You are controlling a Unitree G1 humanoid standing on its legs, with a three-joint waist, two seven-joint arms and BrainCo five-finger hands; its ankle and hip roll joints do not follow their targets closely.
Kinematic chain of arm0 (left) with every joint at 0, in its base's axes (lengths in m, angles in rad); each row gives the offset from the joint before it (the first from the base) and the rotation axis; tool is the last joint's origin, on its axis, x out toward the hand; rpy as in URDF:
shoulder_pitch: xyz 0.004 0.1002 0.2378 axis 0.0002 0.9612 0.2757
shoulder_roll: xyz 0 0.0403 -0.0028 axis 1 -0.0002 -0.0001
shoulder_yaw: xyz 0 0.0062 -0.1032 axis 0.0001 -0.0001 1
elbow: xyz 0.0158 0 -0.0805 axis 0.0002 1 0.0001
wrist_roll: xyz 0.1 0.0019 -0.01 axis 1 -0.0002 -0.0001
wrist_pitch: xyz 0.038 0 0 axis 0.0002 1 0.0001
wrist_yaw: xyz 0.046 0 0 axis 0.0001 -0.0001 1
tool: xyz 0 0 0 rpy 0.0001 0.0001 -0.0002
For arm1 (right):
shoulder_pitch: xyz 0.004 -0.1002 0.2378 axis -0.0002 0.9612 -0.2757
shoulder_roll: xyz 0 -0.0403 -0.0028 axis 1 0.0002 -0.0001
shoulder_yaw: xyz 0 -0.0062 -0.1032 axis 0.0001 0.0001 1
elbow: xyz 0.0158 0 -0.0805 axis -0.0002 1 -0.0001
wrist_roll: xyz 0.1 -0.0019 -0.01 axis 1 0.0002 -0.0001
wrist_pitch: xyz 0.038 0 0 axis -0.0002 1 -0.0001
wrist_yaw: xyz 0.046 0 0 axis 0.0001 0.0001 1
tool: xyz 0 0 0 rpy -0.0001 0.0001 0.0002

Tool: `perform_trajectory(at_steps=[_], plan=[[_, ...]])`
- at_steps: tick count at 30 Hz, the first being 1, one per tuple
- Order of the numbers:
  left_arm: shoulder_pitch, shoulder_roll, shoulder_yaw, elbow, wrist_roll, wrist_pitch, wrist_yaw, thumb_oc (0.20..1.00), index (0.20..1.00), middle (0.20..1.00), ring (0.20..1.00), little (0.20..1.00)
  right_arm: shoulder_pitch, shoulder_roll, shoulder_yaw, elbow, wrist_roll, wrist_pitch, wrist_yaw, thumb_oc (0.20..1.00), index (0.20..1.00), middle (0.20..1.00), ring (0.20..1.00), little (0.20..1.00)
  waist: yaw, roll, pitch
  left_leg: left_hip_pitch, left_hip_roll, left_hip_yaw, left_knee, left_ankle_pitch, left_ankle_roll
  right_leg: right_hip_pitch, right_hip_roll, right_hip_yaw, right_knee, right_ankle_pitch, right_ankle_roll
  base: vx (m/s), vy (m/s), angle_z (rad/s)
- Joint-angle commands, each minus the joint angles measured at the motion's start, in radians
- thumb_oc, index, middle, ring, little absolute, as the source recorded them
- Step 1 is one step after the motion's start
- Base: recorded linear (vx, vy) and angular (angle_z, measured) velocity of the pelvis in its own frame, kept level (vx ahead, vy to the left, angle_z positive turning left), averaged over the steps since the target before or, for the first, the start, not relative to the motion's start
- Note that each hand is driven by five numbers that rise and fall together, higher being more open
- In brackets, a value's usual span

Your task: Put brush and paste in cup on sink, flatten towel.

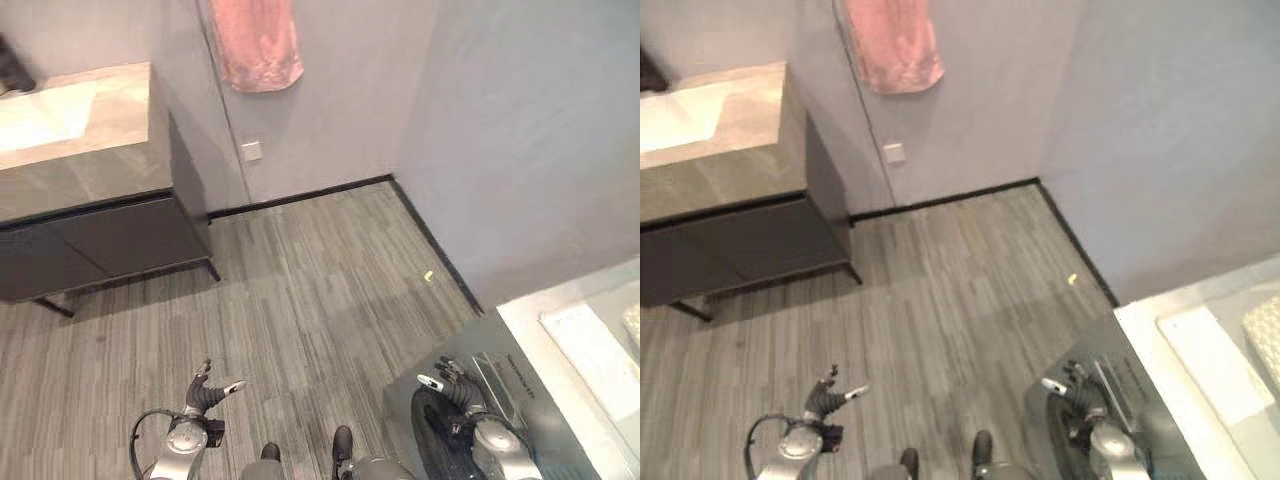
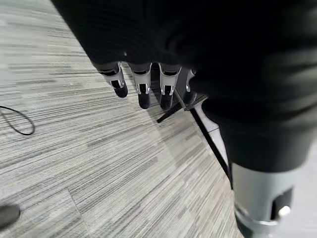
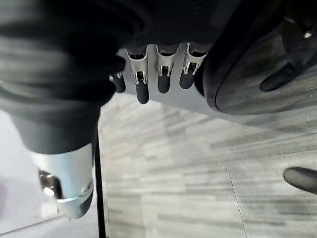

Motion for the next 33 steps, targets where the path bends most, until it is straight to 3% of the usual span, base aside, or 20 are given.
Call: perform_trajectory(at_steps=[1,7,8,13,18,33], plan=[[-0.033,0.026,-0.027,-0.014,0.011,-0.044,0.024,1.0,1.0,1.0,1.0,1.0,-0.006,-0.048,-0.053,-0.007,0.015,-0.059,-0.046,1.0,1.0,1.0,1.0,1.0,-0.031,-0.005,-0.029,0.014,-0.018,-0.039,-0.023,-0.006,0.033,0.016,-0.044,0.102,0.111,-0.08,0.154,0.12,0.134,-0.23],[-0.028,0.045,-0.029,0.008,0.04,-0.042,0.015,1.0,1.0,1.0,1.0,1.0,0.01,-0.024,-0.051,-0.003,0.013,-0.052,-0.035,1.0,1.0,1.0,1.0,1.0,-0.052,0.012,-0.047,0.07,-0.041,-0.001,-0.088,-0.016,0.053,0.014,-0.065,0.122,0.126,-0.082,0.168,0.08,0.134,-0.27],[0.006,0.036,0.014,0.115,-0.127,-0.019,-0.106,1.0,1.0,1.0,1.0,1.0,-0.073,0.066,-0.223,0.487,0.37,0.016,0.063,1.0,1.0,1.0,1.0,1.0,-0.024,0.039,-0.037,0.102,-0.025,-0.04,-0.029,-0.131,0.063,-0.042,-0.153,0.114,0.149,-0.067,0.221,-0.02,0.029,-0.35],[0.018,0.037,0.004,0.117,-0.063,-0.004,-0.103,1.0,1.0,1.0,1.0,1.0,-0.052,0.066,-0.204,0.428,0.345,0.023,0.068,1.0,1.0,1.0,1.0,1.0,-0.022,0.016,-0.098,0.141,-0.031,-0.053,-0.068,-0.112,0.061,0.018,-0.144,0.1,0.114,-0.075,0.213,-0.04,-0.009,0.1],[0.013,0.044,0.018,0.125,-0.05,-0.007,-0.085,1.0,1.0,1.0,1.0,1.0,-0.054,0.046,-0.19,0.375,0.298,0.013,0.046,1.0,1.0,1.0,1.0,1.0,-0.02,0.008,-0.108,0.135,-0.04,-0.057,-0.05,-0.12,0.064,0.034,-0.157,0.098,0.08,-0.053,0.213,-0.05,0.039,0.1],[0.025,0.114,0.085,-0.045,-0.011,-0.043,-0.007,1.0,1.0,1.0,1.0,1.0,-0.146,0.006,-0.091,0.178,0.098,-0.009,-0.001,1.0,1.0,1.0,1.0,1.0,0.02,0.0,-0.053,0.105,-0.14,-0.07,-0.01,-0.152,0.121,0.011,-0.265,0.108,0.132,0.064,0.251,-0.01,0.154,0.04]])
